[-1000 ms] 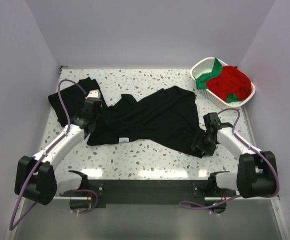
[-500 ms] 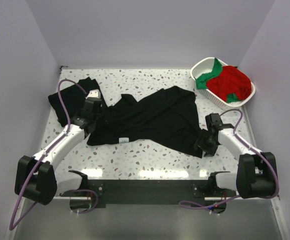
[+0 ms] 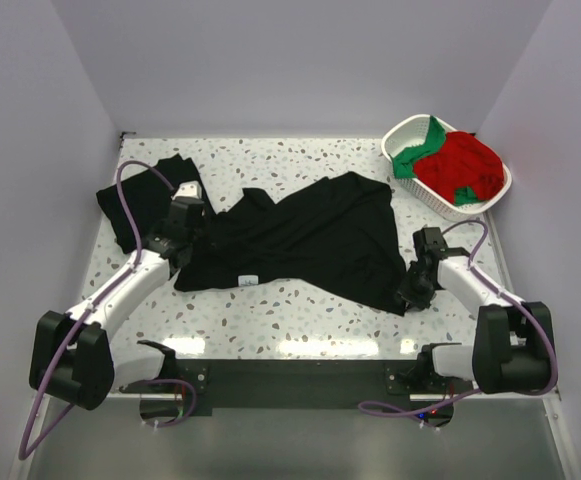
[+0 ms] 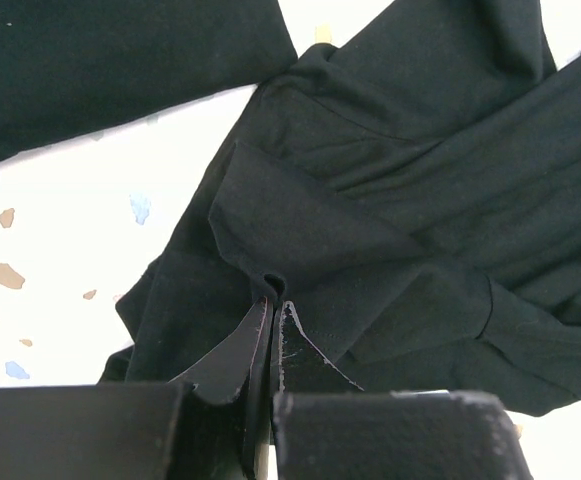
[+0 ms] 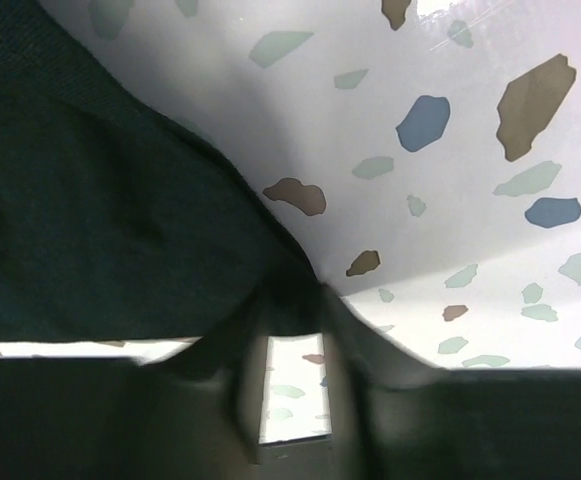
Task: Fold and stack the t-shirts
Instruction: Flatten the tshirt out
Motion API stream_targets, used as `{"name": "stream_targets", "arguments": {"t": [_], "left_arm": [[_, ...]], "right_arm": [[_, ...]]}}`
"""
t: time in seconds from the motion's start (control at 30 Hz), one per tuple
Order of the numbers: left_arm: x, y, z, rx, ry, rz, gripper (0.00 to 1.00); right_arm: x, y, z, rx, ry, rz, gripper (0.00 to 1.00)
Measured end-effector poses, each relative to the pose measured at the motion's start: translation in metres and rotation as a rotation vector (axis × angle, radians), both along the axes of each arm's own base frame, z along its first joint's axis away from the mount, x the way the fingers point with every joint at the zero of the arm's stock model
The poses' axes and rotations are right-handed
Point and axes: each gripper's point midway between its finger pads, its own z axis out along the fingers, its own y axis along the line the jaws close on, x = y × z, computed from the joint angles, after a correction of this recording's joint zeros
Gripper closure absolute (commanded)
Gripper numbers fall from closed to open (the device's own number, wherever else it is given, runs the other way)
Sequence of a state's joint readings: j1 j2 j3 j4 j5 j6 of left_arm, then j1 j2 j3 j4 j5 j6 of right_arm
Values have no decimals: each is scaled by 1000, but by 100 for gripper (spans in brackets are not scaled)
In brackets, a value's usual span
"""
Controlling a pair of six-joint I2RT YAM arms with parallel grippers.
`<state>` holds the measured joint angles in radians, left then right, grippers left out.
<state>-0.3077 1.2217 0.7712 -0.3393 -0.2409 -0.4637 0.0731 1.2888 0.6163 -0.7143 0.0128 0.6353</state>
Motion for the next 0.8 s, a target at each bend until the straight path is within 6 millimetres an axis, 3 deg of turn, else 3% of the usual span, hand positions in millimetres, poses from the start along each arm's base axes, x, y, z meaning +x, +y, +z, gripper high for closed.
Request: {"name": "stream_targets", "arguments": {"t": [0.2,0.4,0.53,0.63,0.8], "left_arm": [[0,-1,4,-12,-12,4,100],[1,-1,12,-21,-26,8,100],[7,-3,30,-33,-56,8,100],[15,-7,53,-53,-104,7,100],[27,-11,96,-84,-192,9,100]], "right_arm": [[1,1,1,9,-2,0,100],[7,6,14,32,-26,5,100],[32,7,53,37,-136,12,100],[52,8,92,44,-247,15,100],[67,6,146,35,-371,10,100]]}}
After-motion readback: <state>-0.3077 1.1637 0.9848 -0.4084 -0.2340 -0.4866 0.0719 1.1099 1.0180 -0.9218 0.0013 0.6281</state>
